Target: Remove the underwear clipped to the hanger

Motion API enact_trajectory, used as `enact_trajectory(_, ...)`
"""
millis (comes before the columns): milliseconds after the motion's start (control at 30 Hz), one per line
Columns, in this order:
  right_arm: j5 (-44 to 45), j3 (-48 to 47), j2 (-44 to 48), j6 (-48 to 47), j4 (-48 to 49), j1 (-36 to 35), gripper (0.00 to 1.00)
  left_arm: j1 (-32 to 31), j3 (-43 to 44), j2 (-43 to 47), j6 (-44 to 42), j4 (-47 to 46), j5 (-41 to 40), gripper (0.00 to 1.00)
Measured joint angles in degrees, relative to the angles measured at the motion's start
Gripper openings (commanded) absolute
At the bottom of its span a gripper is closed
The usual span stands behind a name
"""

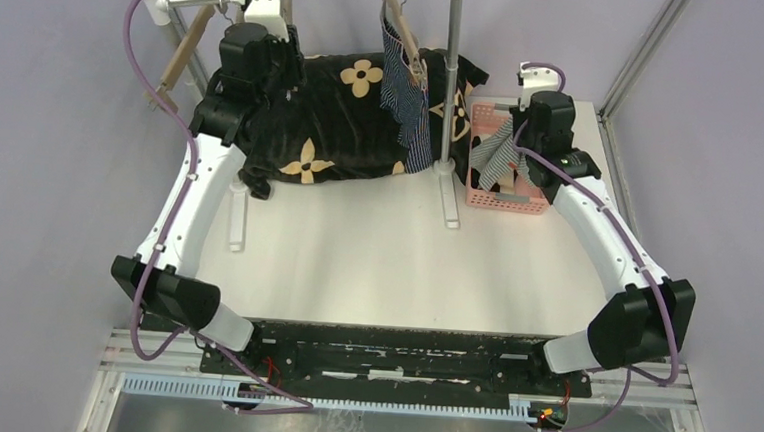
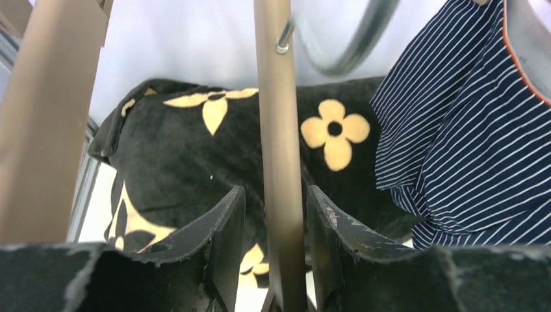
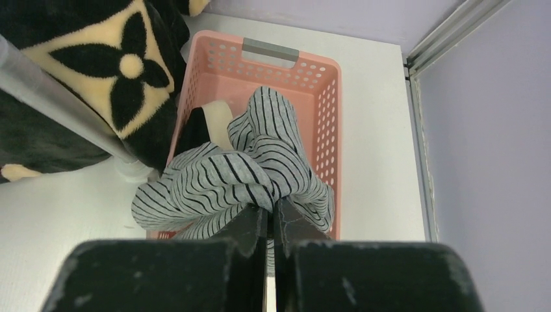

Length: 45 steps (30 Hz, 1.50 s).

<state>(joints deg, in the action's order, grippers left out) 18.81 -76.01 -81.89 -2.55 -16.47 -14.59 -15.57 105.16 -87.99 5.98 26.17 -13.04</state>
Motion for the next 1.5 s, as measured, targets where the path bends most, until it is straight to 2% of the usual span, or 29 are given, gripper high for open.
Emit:
enact_trajectory(133,-0.61,-2.19,-3.52,-0.07,0.96,0.61,0.01,0.09,-4.13,4.22,0.0,-0.17,0.28,0.48)
enact_trajectory(467,-0.81,-4.13,-14.27,0.11,2.36,4.31,0.01,0.11,-7.28,17.09,0.0,-2.29,3.02,0.48)
enact_trajectory(733,-0.15,-5.66,-20.15,2.99,1.73,8.31,0.02,0.11,-8.07,21.22,0.0,-2.32,6.78,0.47)
enact_trajectory(767,-0.15,-5.66,-20.65,3.65,1.64,8.81,0.16,0.11,-8.07,21.4,0.0,-2.32,7.45,0.47)
enact_trajectory(800,-0.13,-5.66,-21.14,4.2,1.51,9.14,0.4,0.11,-8.07,21.53,0.0,-2.34,8.09,0.47)
enact_trajectory(833,-0.11,-5.66,-21.66,4.94,1.38,9.46,0.49,0.11,-8.07,21.57,0.02,-2.34,8.9,0.47)
enact_trajectory(867,0.07,-5.66,-22.29,5.62,1.18,9.79,0.51,0.11,-8.07,21.57,0.11,-2.34,9.79,0.46)
enact_trajectory(1033,0.5,-1.99,-22.67,8.7,1.84,10.36,0.54,-0.63,-6.34,20.02,0.87,-1.95,14.45,0.47)
enact_trajectory(1167,0.5,1.64,-20.0,10.19,1.97,10.34,0.53,-5.55,-1.99,16.37,0.85,-1.36,14.97,0.47)
enact_trajectory(1400,-0.02,5.27,-6.6,11.76,2.89,10.29,0.55,-14.27,10.08,6.1,0.81,1.22,14.6,0.48)
enact_trajectory(1500,-1.51,6.45,-0.5,12.31,3.26,10.29,0.55,-14.69,13.09,2.4,0.87,1.44,14.19,0.58)
